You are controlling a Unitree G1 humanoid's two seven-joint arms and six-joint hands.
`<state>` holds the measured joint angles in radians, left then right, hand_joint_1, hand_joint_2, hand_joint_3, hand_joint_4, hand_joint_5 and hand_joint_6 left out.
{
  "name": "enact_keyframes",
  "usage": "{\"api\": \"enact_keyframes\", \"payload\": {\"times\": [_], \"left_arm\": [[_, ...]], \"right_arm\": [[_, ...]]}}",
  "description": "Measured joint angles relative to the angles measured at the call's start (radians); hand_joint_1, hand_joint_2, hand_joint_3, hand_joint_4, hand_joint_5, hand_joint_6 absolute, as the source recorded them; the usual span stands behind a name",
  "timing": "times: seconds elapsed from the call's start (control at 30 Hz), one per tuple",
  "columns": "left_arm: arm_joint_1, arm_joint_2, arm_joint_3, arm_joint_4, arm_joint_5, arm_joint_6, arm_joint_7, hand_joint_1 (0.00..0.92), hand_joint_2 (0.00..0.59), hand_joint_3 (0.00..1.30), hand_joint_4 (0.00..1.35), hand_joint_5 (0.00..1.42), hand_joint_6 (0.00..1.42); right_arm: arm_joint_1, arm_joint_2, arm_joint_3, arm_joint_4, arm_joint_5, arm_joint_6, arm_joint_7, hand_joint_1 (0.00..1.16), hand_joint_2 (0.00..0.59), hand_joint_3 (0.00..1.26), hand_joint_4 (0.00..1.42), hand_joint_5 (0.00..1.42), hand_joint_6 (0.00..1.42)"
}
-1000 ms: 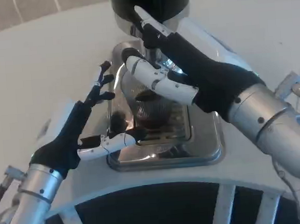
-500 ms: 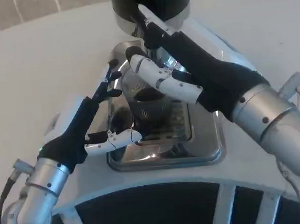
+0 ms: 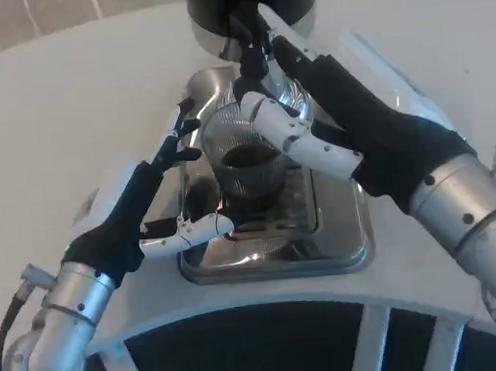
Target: Grasp the cup under the faucet to collect the drink, then remove the cup.
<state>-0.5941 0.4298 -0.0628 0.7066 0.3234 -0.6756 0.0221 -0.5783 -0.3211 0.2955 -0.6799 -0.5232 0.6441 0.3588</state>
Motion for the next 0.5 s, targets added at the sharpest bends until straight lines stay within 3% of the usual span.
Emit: {"api": "enact_keyframes", "payload": {"times": [0.33,0.5], "left_arm": [[0.0,0.0,0.0,-0.011,0.0,-0.001,-0.004,0.408,0.058,0.0,0.0,0.24,0.21],[0.002,0.0,0.0,-0.018,-0.002,-0.003,-0.008,0.408,0.058,0.0,0.0,0.24,0.21]], "right_arm": [[0.072,0.012,-0.024,-0.033,-0.027,-0.094,-0.055,0.12,0.501,0.0,0.0,0.0,0.0],[0.126,0.01,-0.04,-0.078,-0.079,-0.125,-0.072,0.13,0.504,0.0,0.0,0.0,0.0]]}}
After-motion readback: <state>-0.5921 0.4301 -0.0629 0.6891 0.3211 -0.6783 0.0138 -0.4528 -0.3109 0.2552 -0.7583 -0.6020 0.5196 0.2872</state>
